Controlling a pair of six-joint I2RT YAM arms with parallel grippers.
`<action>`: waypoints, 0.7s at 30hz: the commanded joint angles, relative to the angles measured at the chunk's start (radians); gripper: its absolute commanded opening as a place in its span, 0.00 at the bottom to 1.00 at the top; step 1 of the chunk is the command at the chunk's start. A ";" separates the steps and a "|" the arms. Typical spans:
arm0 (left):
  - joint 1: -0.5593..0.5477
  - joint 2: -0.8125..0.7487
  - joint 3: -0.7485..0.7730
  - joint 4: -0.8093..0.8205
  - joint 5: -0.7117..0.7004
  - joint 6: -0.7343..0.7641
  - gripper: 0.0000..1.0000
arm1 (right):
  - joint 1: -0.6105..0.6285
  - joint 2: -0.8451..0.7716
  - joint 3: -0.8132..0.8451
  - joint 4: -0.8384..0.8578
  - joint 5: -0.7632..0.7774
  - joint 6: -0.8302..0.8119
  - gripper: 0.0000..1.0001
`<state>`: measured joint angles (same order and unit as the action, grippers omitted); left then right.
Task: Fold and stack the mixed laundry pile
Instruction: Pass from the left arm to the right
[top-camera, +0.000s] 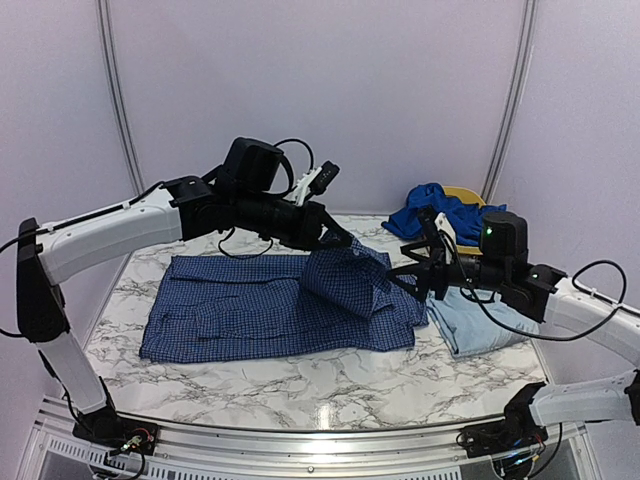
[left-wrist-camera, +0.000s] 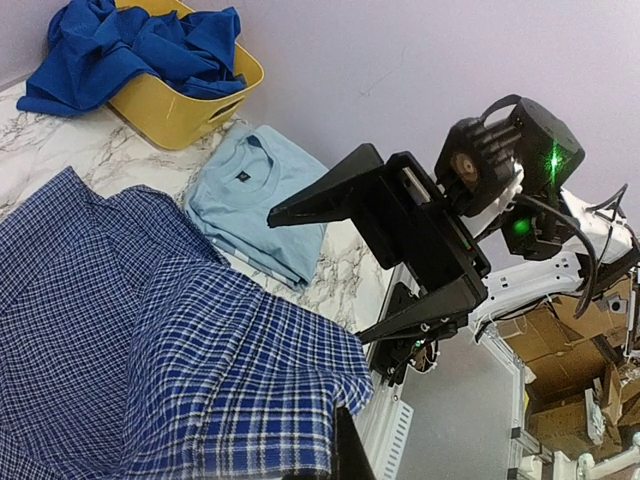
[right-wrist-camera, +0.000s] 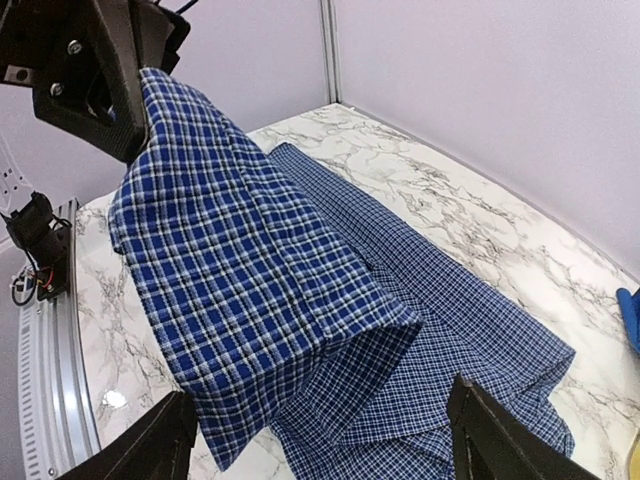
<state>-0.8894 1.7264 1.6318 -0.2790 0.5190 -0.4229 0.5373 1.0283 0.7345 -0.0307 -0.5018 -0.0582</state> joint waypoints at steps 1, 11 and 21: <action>0.044 0.015 0.025 -0.001 0.086 -0.024 0.00 | 0.029 -0.016 -0.007 0.017 0.010 -0.137 0.83; 0.102 0.049 0.059 0.044 0.261 -0.079 0.00 | 0.079 0.019 -0.009 0.015 0.093 -0.301 0.84; 0.101 0.057 0.048 0.074 0.364 -0.102 0.00 | 0.091 0.180 0.103 0.117 0.156 -0.432 0.84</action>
<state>-0.7883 1.7729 1.6600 -0.2569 0.8108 -0.5056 0.6102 1.1698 0.7521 0.0082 -0.3714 -0.4294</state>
